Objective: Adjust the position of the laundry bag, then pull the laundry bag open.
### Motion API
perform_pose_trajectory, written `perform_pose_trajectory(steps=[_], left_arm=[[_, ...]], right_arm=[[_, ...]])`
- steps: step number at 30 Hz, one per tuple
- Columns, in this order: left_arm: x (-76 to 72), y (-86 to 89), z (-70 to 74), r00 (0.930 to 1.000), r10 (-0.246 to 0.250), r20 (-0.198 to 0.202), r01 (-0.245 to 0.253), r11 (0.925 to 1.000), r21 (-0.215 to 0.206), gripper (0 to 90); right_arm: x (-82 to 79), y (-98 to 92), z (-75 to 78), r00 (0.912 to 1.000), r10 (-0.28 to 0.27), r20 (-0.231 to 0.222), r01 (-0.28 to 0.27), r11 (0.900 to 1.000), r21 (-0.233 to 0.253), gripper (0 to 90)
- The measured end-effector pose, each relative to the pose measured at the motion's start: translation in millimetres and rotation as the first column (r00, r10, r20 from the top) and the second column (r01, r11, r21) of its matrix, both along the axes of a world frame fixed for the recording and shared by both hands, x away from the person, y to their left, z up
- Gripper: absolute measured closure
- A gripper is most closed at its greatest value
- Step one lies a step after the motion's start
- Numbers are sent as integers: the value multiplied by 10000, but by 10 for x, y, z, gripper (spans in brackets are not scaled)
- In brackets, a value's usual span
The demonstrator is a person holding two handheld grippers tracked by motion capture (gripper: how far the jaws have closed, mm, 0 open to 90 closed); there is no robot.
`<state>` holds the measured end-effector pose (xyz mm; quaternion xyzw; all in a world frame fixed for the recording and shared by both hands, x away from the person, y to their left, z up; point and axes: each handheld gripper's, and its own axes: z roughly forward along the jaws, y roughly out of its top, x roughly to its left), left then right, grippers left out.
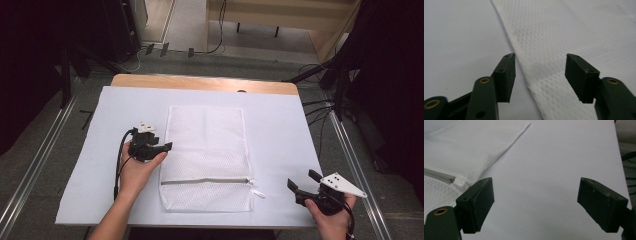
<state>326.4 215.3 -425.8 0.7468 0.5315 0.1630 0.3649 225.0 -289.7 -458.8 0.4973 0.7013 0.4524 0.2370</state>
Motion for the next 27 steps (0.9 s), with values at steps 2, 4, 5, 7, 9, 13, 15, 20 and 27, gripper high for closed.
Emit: perform_pose_trajectory(steps=[2,4,5,7,9,13,15,20,27], left_arm=[[-151,1,62,9995,-26,310,35,9996,-276,368],[-299,-6,94,9981,-208,588,247,9975,-663,359],[-348,-27,102,9978,-260,614,302,9972,-683,363],[-421,-69,132,9968,-516,605,559,9959,-714,364],[-512,-127,170,9937,-738,841,811,9929,-874,382],[-574,-241,169,9893,-1093,971,1170,9901,-776,396],[-582,-276,147,9875,-1294,895,1364,9876,-778,399],[-607,-319,115,9854,-1484,830,1547,9850,-760,406],[-647,-448,105,9780,-1876,910,1941,9785,-697,415]], right_arm=[[-6,34,10,9999,129,-38,-129,9998,126,142],[-12,94,24,9995,315,-67,-314,9993,178,142],[-14,127,31,9992,397,-73,-396,9990,193,144],[-20,197,45,9979,588,-268,-579,9979,305,161],[-35,307,54,9950,869,-487,-849,9955,424,170],[-87,518,43,9909,1113,-757,-1083,9932,435,186],[-105,650,39,9890,1209,-858,-1199,9926,168,205],[-90,837,-15,9796,1513,-1322,-1531,9882,-35,261],[-54,926,-140,9641,1703,-2036,-1721,9850,93,391]])
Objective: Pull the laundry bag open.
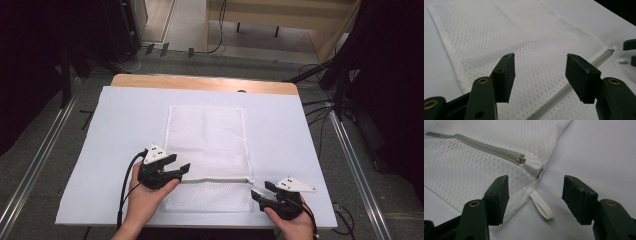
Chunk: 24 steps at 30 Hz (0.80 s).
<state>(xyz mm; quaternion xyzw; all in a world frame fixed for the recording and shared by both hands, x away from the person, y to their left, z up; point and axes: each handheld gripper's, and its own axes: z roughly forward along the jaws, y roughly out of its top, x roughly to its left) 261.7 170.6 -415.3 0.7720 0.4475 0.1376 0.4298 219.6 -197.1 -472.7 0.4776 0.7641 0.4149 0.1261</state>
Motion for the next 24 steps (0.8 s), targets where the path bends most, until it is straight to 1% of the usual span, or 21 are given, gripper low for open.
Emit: perform_pose_trajectory(steps=[3,6,7,9,12,14,15,17,19,21,23,24], left_arm=[[-9,-30,-10,9998,-172,-43,172,9999,-13,426],[-19,-56,-17,9996,-293,-18,293,9996,-45,443],[-24,-69,-19,9994,-332,-16,332,9994,-68,450],[-29,-91,-27,9990,-447,-10,447,9990,-53,459],[-37,-132,-51,9982,-594,-67,594,9982,-70,471],[-44,-163,-65,9972,-737,-105,736,9972,-92,480],[-47,-186,-73,9969,-781,-88,780,9969,-92,480],[-55,-226,-85,9956,-930,-74,929,9956,-78,479],[-65,-265,-94,9943,-1062,-75,1062,9943,-51,476],[-73,-300,-107,9928,-1190,-130,1189,9929,-49,470],[-80,-328,-121,9908,-1345,-157,1345,9909,-41,457],[-84,-339,-124,9902,-1391,-140,1391,9903,-20,448]], right_arm=[[1,-1,-18,10000,-42,14,42,10000,-56,391],[-4,17,-39,10000,55,70,-53,9997,-238,390],[-1,27,-47,9998,105,168,-99,9994,-344,392],[-8,46,-56,9994,147,321,-132,9988,-471,436],[-4,63,-66,9984,352,432,-331,9983,-487,451],[-7,70,-80,9976,432,542,-407,9981,-457,490],[-10,74,-85,9975,429,557,-404,9982,-444,492],[-17,82,-97,9961,482,744,-448,9979,-459,503],[-17,97,-101,9966,465,675,-431,9978,-509,503],[-11,112,-99,9970,453,624,-422,9978,-502,527],[3,131,-90,9976,463,507,-442,9981,-418,538],[10,140,-87,9982,471,379,-459,9984,-316,542]])
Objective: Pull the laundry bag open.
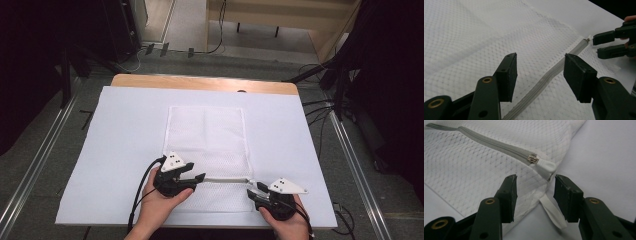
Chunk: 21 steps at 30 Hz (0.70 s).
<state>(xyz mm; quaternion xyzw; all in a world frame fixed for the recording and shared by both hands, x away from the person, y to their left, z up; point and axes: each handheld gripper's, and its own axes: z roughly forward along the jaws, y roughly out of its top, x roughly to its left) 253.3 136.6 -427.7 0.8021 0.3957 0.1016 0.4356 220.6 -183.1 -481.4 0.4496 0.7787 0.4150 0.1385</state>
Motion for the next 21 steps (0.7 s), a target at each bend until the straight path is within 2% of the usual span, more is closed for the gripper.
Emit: perform_pose_trajectory(steps=[6,10,11,13,16,19,21], left_arm=[[-15,-46,-7,9998,-185,82,186,9998,-84,436],[-20,-100,-19,9996,-289,-67,287,9992,-265,455],[-14,-152,-28,9991,-362,-221,349,9980,-531,467],[-11,-272,-35,9973,-644,-346,621,9960,-637,507],[-11,-532,-62,9934,-1067,-410,1050,9936,-428,593],[44,-752,-147,9881,-1303,-821,1276,9911,-373,664],[78,-865,-223,9852,-1312,-1105,1294,9913,-234,702]], right_arm=[[44,67,-29,9998,-119,-184,113,9995,-311,542],[25,94,-44,9997,-232,61,235,9977,-633,610],[18,101,-50,9994,-293,177,305,9968,-741,631],[1,111,-67,9981,-425,440,462,9951,-879,687],[-2,116,-76,9973,-572,460,606,9951,-783,768],[13,106,-78,9979,-529,374,552,9966,-619,874],[16,110,-76,9981,-467,391,491,9968,-634,894]])
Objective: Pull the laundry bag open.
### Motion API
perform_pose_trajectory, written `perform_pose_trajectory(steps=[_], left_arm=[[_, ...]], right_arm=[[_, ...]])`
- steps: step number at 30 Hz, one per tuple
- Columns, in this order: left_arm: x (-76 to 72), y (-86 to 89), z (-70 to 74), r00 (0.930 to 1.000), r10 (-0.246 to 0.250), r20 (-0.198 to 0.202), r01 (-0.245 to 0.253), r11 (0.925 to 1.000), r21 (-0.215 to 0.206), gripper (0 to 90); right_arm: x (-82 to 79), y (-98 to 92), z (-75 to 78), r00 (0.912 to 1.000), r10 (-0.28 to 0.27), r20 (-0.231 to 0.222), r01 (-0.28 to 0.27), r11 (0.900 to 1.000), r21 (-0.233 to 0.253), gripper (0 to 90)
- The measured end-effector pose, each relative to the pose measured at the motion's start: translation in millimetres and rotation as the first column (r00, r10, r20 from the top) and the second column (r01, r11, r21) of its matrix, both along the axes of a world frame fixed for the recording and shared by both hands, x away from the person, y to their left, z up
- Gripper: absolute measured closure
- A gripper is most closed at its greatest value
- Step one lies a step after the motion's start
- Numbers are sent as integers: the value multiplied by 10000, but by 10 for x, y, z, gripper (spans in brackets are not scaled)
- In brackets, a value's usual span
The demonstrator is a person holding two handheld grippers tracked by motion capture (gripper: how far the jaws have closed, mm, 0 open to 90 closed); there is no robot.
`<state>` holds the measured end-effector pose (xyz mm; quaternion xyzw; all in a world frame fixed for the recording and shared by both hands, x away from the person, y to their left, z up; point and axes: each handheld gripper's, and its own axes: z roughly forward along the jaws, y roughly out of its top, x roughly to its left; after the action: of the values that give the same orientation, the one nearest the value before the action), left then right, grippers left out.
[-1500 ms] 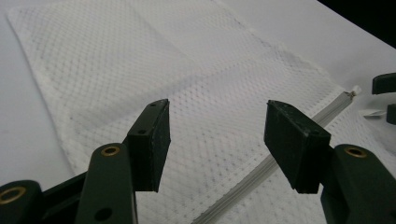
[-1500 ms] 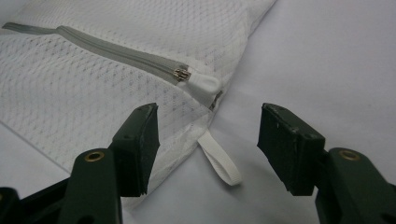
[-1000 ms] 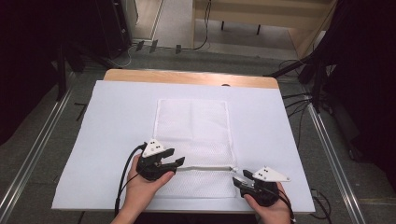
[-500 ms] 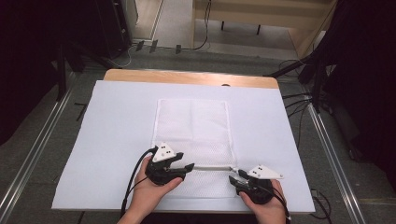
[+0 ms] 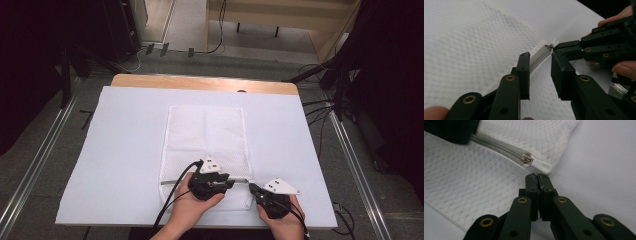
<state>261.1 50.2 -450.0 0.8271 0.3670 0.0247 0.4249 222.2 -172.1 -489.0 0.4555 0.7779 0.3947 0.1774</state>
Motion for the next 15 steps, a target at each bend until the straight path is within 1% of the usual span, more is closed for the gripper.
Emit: perform_pose_trajectory(steps=[1,2,3,4,5,6,7,9,11,13,15], left_arm=[[17,-30,-33,10000,15,-55,-15,10000,66,722],[37,-67,-85,9997,121,-233,-115,9997,222,730],[54,-88,-124,9994,212,-260,-198,9985,503,742],[68,-97,-166,9990,316,-312,-291,9965,790,748],[71,-103,-189,9983,422,-411,-387,9960,809,755],[74,-99,-212,9981,449,-433,-415,9962,771,760],[76,-98,-208,9977,477,-487,-439,9961,760,777],[79,-103,-204,9980,440,-458,-404,9962,777,772],[76,-103,-189,9981,424,-451,-391,9967,709,763],[73,-89,-155,9977,402,-537,-382,9985,381,750],[68,-76,-107,9975,391,-592,-389,9992,32,738]], right_arm=[[-7,10,8,10000,1,-3,-1,10000,-55,899],[-10,13,17,10000,18,18,-18,9999,-169,900],[-16,15,27,9999,75,84,-73,9998,-201,900],[-26,11,39,9998,58,178,-55,9998,-164,900],[-43,7,63,9995,4,316,-2,10000,-43,900],[-50,-1,81,9989,31,478,-31,10000,-8,900],[-76,-4,128,9969,86,781,-102,9997,204,900],[-106,2,182,9923,217,1215,-263,9990,363,900],[-136,24,226,9879,328,1515,-404,9981,471,900],[-154,52,254,9839,440,1730,-531,9974,485,900],[-164,79,261,9832,501,1755,-592,9971,471,900]])
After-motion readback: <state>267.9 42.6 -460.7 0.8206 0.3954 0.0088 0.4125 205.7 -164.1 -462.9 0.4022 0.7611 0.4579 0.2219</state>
